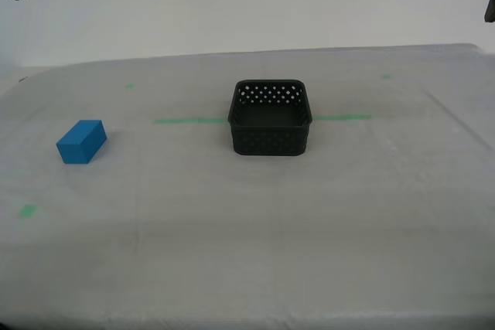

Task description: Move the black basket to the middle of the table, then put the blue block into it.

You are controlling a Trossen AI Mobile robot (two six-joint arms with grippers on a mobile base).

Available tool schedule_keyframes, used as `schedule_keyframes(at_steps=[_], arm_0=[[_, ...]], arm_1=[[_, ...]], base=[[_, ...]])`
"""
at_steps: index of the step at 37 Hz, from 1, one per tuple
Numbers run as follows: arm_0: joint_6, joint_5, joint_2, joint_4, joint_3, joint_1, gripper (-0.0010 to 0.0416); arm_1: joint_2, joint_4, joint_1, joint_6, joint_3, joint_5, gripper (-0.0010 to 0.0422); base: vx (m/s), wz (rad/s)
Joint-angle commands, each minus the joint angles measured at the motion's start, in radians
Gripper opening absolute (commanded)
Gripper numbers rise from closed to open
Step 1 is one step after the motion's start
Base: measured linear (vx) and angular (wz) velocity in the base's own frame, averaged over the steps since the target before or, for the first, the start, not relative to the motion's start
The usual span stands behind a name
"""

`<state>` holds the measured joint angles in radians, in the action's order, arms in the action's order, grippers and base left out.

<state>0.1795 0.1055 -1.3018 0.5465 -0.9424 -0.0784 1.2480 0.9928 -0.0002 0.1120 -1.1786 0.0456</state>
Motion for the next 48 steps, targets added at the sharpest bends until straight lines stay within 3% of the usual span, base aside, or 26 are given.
schedule_keyframes(at_steps=[1,10,32,38,48], arm_0=[[0.000,-0.002,0.000,0.000,-0.001,-0.001,0.0005],[0.000,-0.002,0.000,0.000,-0.001,-0.001,0.0004],[0.000,-0.002,0.000,0.000,-0.001,-0.001,0.0005],[0.000,-0.002,0.000,0.000,-0.001,-0.001,0.0004],[0.000,-0.002,0.000,0.000,-0.001,-0.001,0.0005]], arm_1=[[0.047,0.038,0.001,-0.004,-0.035,-0.006,0.0000],[0.125,0.059,0.000,-0.019,-0.089,0.025,0.0000],[0.281,0.134,0.015,-0.087,-0.194,0.004,0.0008],[0.285,0.131,0.017,-0.096,-0.196,-0.005,0.0070],[0.283,0.136,0.023,-0.113,-0.196,-0.008,0.0238]], base=[[0.000,0.000],[0.000,0.000],[0.000,0.000],[0.000,0.000],[0.000,0.000]])
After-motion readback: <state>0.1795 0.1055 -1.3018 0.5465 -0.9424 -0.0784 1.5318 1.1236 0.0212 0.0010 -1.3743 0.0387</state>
